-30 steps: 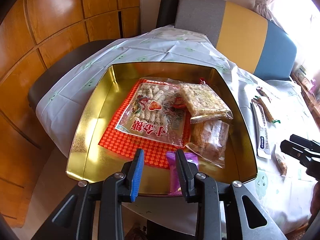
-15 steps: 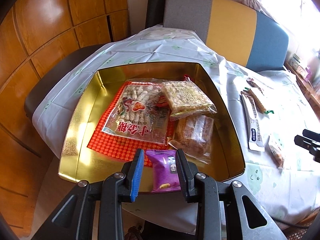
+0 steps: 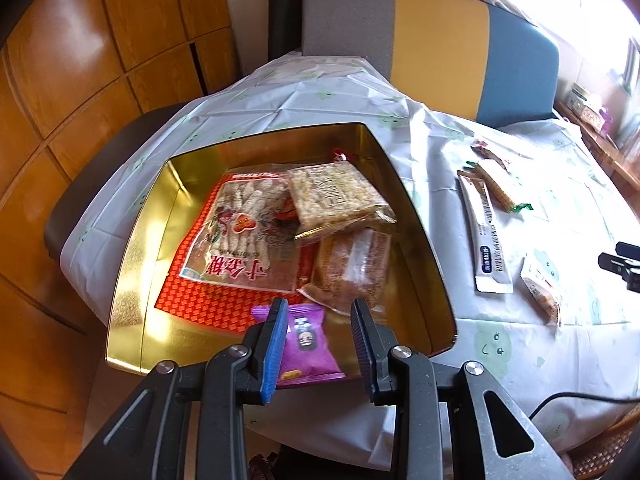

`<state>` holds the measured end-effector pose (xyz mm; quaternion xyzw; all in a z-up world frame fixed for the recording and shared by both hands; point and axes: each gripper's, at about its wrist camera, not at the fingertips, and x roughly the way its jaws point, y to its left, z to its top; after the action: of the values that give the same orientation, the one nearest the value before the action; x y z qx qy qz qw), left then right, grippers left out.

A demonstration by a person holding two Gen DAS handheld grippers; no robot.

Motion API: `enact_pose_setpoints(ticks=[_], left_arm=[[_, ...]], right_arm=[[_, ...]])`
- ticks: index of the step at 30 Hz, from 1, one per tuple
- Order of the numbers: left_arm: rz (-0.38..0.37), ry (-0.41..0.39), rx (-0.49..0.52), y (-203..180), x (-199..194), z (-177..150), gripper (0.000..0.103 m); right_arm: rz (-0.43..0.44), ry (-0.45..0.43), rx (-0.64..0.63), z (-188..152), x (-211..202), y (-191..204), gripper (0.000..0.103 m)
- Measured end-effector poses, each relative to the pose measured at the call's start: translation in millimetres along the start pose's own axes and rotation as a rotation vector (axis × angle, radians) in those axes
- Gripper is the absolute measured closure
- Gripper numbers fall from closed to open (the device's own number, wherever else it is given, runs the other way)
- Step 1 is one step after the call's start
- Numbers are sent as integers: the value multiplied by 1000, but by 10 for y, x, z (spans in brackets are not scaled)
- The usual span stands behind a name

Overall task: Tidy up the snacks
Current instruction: 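Pull the open right gripper back from the tray toward the table, then move the left gripper to the WEIDAN cracker pack and grasp it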

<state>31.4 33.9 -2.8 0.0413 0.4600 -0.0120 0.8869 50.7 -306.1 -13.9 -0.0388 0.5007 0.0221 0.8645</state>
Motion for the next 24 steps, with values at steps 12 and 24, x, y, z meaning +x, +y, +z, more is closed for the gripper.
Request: enact_pose_setpoints(ticks=[12, 24], left_arm=[[-16, 8, 87, -407, 8, 136, 70], [-123, 11, 158, -1005, 96, 560, 70]], right_arm=[[-2, 43, 263, -90, 192, -646, 27], [-12, 40, 344, -103, 161, -791, 27]])
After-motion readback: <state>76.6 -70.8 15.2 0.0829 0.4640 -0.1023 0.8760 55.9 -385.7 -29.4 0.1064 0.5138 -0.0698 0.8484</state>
